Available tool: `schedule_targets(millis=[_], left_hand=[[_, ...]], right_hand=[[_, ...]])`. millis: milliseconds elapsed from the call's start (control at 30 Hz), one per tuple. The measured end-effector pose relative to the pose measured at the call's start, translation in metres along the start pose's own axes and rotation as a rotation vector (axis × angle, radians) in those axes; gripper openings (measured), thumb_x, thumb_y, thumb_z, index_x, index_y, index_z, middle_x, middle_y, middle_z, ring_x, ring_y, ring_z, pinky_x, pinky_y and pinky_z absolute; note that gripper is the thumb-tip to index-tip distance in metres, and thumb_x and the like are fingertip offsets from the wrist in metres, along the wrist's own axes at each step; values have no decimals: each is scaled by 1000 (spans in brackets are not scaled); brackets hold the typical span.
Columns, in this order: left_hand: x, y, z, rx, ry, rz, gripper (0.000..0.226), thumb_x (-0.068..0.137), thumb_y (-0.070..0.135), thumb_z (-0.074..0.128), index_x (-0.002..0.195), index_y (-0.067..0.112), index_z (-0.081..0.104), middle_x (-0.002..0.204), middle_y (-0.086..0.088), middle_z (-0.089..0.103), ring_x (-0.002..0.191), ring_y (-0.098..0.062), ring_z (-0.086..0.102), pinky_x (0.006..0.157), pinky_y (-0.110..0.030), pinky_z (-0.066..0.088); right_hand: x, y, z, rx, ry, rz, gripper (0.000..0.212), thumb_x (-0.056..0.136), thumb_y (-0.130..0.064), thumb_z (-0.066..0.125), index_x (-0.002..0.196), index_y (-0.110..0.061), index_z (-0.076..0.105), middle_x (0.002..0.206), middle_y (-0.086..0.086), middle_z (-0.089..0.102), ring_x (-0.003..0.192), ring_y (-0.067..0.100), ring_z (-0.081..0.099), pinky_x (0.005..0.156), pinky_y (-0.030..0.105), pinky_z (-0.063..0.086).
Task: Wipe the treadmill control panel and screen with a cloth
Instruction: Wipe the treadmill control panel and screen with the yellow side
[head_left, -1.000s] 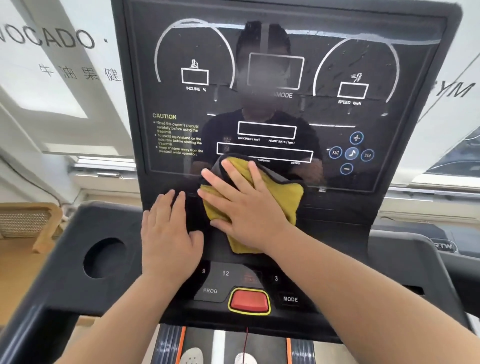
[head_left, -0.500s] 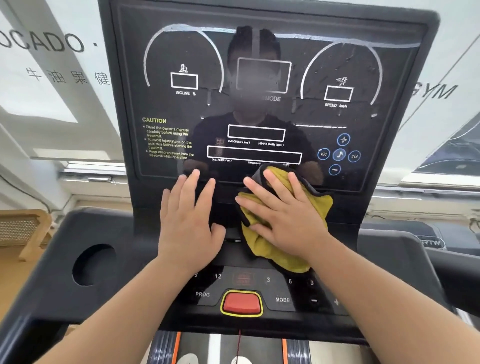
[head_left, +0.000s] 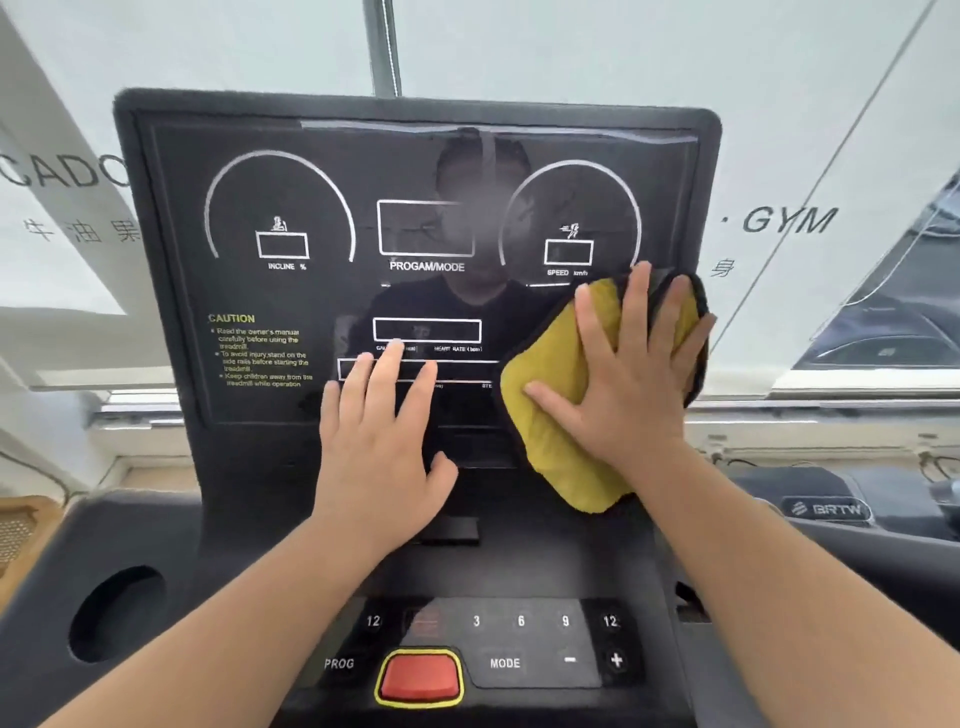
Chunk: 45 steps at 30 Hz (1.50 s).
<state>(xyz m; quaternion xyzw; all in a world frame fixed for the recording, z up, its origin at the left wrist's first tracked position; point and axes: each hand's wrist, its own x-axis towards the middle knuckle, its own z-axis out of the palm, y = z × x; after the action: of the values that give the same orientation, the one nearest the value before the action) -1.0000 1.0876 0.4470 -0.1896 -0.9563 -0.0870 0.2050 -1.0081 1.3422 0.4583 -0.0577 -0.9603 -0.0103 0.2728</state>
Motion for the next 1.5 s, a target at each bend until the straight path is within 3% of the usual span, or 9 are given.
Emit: schedule_targets(millis=[267, 400, 567, 700, 833, 967, 1100, 1300, 1500], left_hand=[[17, 1, -12, -10, 36, -47, 87, 71, 37, 64, 152, 20, 39, 165, -14, 23, 148, -41, 26, 116, -63, 25], [17, 2, -5, -29, -10, -58, 91, 70, 38, 65, 154, 23, 35, 166, -11, 19, 150, -39, 22, 111, -66, 34], [17, 0, -2, -43, -22, -70, 92, 71, 41, 64, 156, 26, 32, 168, -9, 16, 151, -37, 19, 108, -65, 38], [17, 0, -1, -49, -32, -76, 90, 72, 41, 62, 155, 26, 32, 168, -8, 15, 152, -37, 18, 108, -64, 39], [18, 1, -2, -55, -50, -79, 91, 72, 42, 63, 155, 26, 31, 168, -9, 15, 152, -38, 17, 107, -65, 40], [19, 2, -4, -58, -49, -79, 89, 71, 43, 64, 153, 25, 35, 166, -10, 21, 150, -39, 22, 105, -65, 41], [21, 2, -6, -63, -52, -79, 86, 71, 44, 63, 152, 24, 39, 164, -11, 25, 148, -39, 25, 101, -65, 46], [23, 0, -8, -64, -34, -65, 84, 70, 44, 60, 150, 24, 43, 162, -13, 31, 145, -40, 30, 98, -62, 49], [23, -4, -8, -42, -36, -40, 85, 72, 48, 55, 152, 23, 41, 162, -14, 31, 144, -42, 30, 102, -58, 47]], right_hand=[[107, -18, -51, -46, 114, -11, 115, 77, -97, 30, 164, -27, 3, 171, 22, -6, 152, 58, -4, 115, 80, 2], [92, -23, -42, -119, 101, -223, 112, 80, -94, 32, 165, -25, 8, 172, 19, -3, 153, 56, -3, 115, 80, 1], [17, 7, 5, -163, 122, -572, 100, 83, -86, 48, 162, -26, 29, 171, 12, 14, 154, 51, 11, 117, 78, 1], [-14, 44, 21, -222, 99, -683, 90, 86, -79, 51, 160, -31, 32, 169, 8, 18, 154, 48, 17, 120, 74, 5], [23, 55, -4, -193, 111, -470, 101, 79, -85, 53, 158, -24, 37, 168, 23, 18, 148, 61, 16, 118, 76, 7], [90, 37, -45, -110, 127, -123, 112, 80, -90, 40, 164, -19, 14, 168, 30, 0, 149, 63, -1, 118, 76, 0], [134, -4, -65, -35, 160, 19, 114, 80, -94, 30, 165, -24, 2, 170, 25, -6, 151, 60, -5, 117, 78, 0], [106, -47, -42, -30, 134, -89, 113, 82, -92, 30, 165, -20, 5, 170, 26, -5, 151, 60, -5, 115, 79, 3], [8, -6, 9, -110, 19, -346, 101, 86, -86, 38, 163, -23, 21, 170, 24, 0, 151, 60, -2, 114, 81, 2]])
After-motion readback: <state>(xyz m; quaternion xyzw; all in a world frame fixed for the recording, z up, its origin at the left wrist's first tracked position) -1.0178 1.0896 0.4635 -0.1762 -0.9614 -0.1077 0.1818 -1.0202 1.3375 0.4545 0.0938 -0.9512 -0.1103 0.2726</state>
